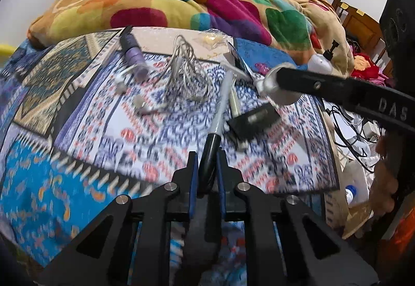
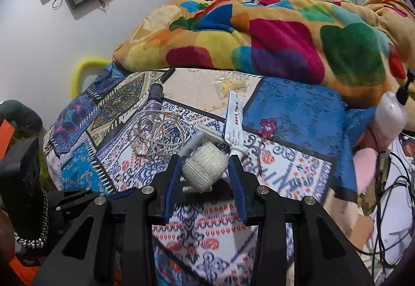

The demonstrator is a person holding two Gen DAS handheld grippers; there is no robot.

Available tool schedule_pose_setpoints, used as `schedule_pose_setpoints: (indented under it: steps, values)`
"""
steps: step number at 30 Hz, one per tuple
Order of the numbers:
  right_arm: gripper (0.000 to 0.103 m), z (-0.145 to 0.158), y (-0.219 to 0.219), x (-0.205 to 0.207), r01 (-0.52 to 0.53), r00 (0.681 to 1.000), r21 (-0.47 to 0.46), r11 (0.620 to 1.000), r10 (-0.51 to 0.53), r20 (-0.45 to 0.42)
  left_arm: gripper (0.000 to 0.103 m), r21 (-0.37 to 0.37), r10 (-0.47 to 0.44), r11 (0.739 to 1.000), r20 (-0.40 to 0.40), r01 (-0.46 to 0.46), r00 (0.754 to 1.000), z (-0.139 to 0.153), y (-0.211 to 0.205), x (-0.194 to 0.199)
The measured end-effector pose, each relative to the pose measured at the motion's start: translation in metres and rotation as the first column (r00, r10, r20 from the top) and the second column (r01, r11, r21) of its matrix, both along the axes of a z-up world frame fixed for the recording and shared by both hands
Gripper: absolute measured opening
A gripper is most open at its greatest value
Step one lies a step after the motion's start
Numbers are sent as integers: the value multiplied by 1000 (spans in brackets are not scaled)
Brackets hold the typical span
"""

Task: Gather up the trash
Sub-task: 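Close the left gripper on the black marker while the right gripper grasps the white mesh roll, then lift the marker and mesh roll and carry both over the white bucket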

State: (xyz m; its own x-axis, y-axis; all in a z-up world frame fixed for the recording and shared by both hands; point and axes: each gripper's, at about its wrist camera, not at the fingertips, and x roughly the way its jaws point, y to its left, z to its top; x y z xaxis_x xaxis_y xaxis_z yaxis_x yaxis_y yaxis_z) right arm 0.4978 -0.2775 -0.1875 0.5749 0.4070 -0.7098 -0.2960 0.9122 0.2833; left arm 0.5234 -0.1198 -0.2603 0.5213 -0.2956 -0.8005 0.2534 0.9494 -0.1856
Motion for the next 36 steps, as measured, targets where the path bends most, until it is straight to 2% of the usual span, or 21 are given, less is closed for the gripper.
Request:
schedule_pose_setpoints:
  steps: [5, 9, 12, 21, 22, 24, 26, 31, 36]
  values:
    - [34, -1, -5, -16, -2, 1000, -38, 999, 3, 5, 11, 39, 35, 999, -24, -34, 999, 0, 0, -25]
    - [34, -4, -7, -30, -6, 1000, -55, 998, 6, 0, 11, 76, 6, 997, -52, -2, 999, -1, -11, -31]
    - [34, -5, -9, -36, -7, 1000, -51, 999, 7, -5, 16, 68, -19, 997, -72, 24, 997, -3, -17, -24]
    - [34, -5, -16, -48, -4, 1000, -52, 999, 4, -8, 17, 102, 15, 995, -38, -11, 999, -7, -29, -9]
    - [34, -4, -15, -49, -4, 1000, -56, 998, 3, -8, 12, 116, 19, 993, -32, -16, 999, -7, -30, -10]
    - [34, -3, -16, -51, -3, 1000, -57, 998, 2, -8, 11, 144, 22, 989, -22, -19, 1000, -7, -33, -11]
    - [34, 1, -15, -54, -3, 1000, -57, 998, 3, -3, 11, 126, 19, 992, -35, -15, 999, -5, -32, -15]
    - [34, 20, -10, -67, -12, 999, -69, 998, 14, 32, 11, 96, 46, 994, -27, -43, 999, 11, -21, -35]
    - [34, 46, -1, -86, -25, 996, -81, 996, 31, 85, 11, 94, 65, 993, 42, -69, 997, 50, -9, -64]
